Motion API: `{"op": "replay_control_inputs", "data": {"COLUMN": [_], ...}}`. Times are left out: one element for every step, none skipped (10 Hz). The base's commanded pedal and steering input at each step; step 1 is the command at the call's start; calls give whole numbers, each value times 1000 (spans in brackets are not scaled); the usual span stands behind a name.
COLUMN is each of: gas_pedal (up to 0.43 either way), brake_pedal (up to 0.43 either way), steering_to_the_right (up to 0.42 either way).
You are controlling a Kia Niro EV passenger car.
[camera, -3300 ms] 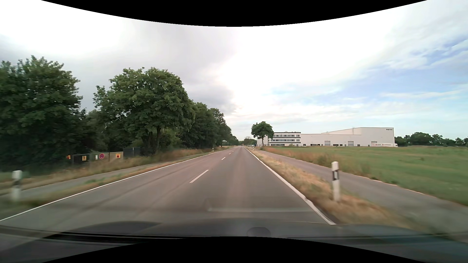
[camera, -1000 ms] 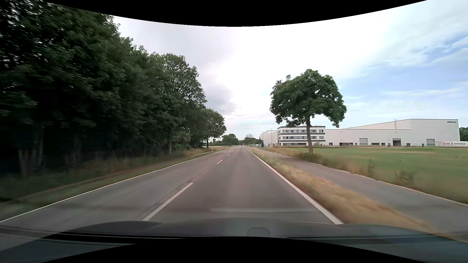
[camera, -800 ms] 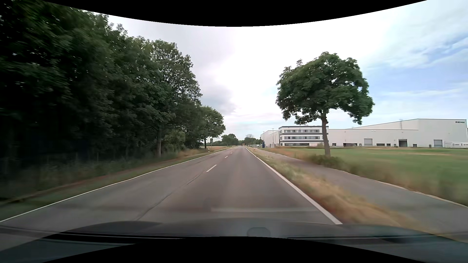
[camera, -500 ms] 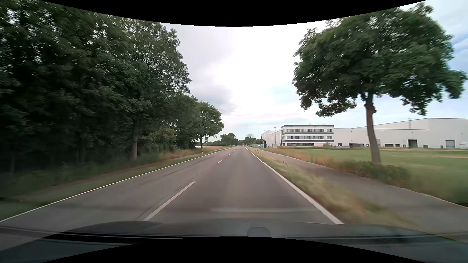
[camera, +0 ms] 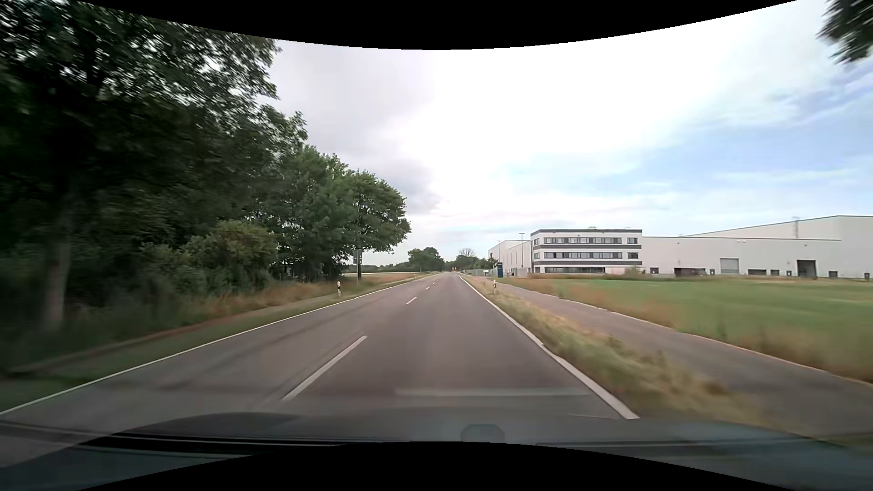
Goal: Follow the waypoints while adhering to traffic rules and regulations
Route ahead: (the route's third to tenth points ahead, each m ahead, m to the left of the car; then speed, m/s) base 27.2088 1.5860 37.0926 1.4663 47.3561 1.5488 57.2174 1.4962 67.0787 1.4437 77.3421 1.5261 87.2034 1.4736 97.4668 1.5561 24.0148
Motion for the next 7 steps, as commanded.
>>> {"op": "replay_control_inputs", "data": {"gas_pedal": [299, 299, 299, 299, 299, 299, 299], "brake_pedal": [0, 0, 0, 0, 0, 0, 0], "steering_to_the_right": [-1, -1, -2, -1, -1, -1, -1]}}
